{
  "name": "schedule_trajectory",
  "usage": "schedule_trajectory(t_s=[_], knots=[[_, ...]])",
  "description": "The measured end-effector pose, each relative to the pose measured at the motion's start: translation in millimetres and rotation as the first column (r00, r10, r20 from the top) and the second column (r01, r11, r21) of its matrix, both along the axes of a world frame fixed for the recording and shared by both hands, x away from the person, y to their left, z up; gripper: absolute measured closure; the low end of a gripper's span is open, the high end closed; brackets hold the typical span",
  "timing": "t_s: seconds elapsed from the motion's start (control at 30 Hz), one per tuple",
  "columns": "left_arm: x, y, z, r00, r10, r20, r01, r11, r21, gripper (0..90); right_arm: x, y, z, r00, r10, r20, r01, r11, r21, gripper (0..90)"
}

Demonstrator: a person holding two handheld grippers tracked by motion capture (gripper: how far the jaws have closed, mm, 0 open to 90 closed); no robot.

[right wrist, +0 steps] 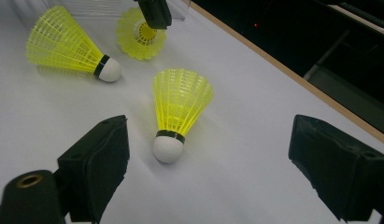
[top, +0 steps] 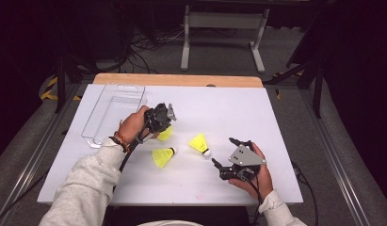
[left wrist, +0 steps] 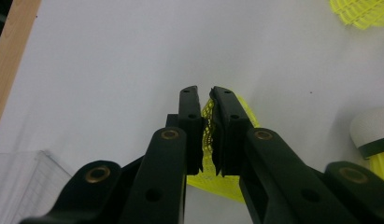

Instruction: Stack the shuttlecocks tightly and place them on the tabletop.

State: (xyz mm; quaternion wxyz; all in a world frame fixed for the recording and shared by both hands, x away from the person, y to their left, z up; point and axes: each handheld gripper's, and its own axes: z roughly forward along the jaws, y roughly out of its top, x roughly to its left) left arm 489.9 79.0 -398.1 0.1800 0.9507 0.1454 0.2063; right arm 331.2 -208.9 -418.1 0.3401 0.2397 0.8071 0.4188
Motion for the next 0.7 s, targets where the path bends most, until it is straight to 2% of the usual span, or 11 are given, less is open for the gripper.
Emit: schedule_trajectory(t_s=[0.07,0.27,0.33,0.43,0.47,0.53,0.6,0.7], knots=[[2.0,0.4,2.3,0.9997,0.018,-0.017,-0.018,0.9998,-0.001,88.9,-0.2,-0.1,0.0,1.0000,0.002,0.000,-0.002,1.000,0.001,13.1],[2.2,5.4,8.4,0.9976,0.053,-0.045,-0.053,0.9986,0.009,89.9,-0.3,0.8,-0.3,0.9999,0.009,-0.006,-0.009,1.000,-0.003,13.1],[1.5,8.9,11.8,0.9946,0.064,-0.081,-0.063,0.9979,0.015,89.9,-0.2,0.7,-0.3,0.9999,0.011,-0.008,-0.011,1.000,0.000,13.1],[2.4,11.3,14.7,0.9917,0.086,-0.096,-0.085,0.9963,0.007,89.8,0.1,1.1,-0.7,0.9999,0.012,-0.012,-0.012,1.000,0.001,13.0],[3.1,10.7,14.3,0.9896,0.095,-0.108,-0.096,0.9953,-0.008,89.8,0.1,1.4,-0.7,0.9998,0.014,-0.014,-0.014,1.000,0.000,13.0],[5.5,7.9,14.2,0.9884,0.101,-0.113,-0.103,0.9946,-0.012,89.8,-0.2,2.2,-0.7,0.9997,0.017,-0.015,-0.017,1.000,-0.002,13.0],[7.5,3.2,12.8,0.9885,0.111,-0.103,-0.113,0.9936,-0.010,89.7,-0.6,2.7,-0.7,0.9997,0.020,-0.014,-0.020,1.000,-0.006,13.0],[11.4,-3.1,10.8,0.9873,0.116,-0.109,-0.119,0.9925,-0.027,89.6,-0.1,2.5,-1.6,0.9996,0.023,-0.019,-0.023,1.000,-0.005,12.9]])
